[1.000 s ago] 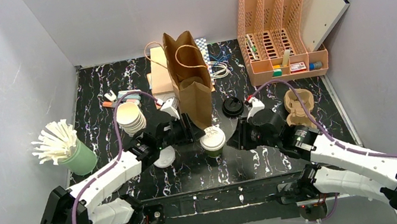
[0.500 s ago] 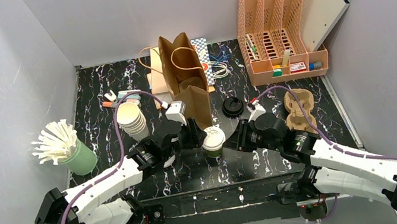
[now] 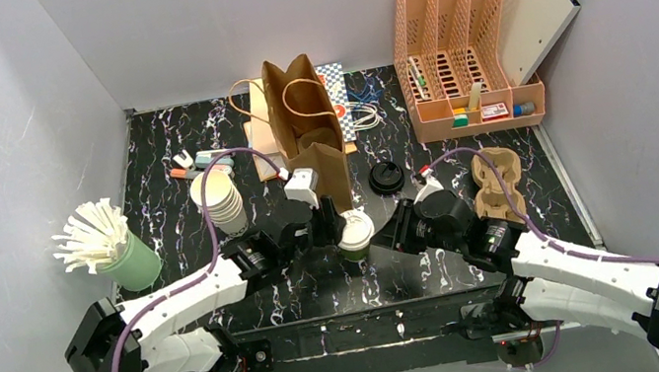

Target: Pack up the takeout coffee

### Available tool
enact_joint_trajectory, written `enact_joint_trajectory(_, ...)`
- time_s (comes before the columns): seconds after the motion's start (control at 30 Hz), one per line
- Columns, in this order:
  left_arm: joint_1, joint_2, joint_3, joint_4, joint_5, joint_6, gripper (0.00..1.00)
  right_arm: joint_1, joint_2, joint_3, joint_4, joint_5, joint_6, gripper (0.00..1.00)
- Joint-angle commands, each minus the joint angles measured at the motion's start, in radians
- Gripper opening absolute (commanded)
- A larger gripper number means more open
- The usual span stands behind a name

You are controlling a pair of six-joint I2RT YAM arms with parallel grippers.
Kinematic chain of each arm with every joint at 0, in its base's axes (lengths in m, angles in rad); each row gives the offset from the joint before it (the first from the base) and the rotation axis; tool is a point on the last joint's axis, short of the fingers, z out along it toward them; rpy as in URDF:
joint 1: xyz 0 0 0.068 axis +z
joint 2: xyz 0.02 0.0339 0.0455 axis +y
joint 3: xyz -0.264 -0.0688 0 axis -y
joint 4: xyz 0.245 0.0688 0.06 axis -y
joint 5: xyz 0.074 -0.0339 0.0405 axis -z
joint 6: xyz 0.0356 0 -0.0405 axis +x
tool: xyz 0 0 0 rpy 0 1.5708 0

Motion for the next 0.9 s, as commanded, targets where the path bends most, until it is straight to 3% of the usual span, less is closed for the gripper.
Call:
enact_joint_trajectory(0.0,-0.005,0.022,0.027,0.043,0.021,0.010,0.49,-0.005,0.010,-0.006,0.044,0.019,0.020,0.35)
enact_joint_trajectory(0.57,-0.005,0.060,0.030,0.047,0.042,0.015,0.49,-0.007,0.055,-0.016,0.086,0.031,0.052,0.35)
enact_joint_trajectory(0.87,-0.005,0.067,0.026,0.036,0.049,0.021,0.44,-0.007,0.068,-0.031,0.077,0.028,0.063,0.35)
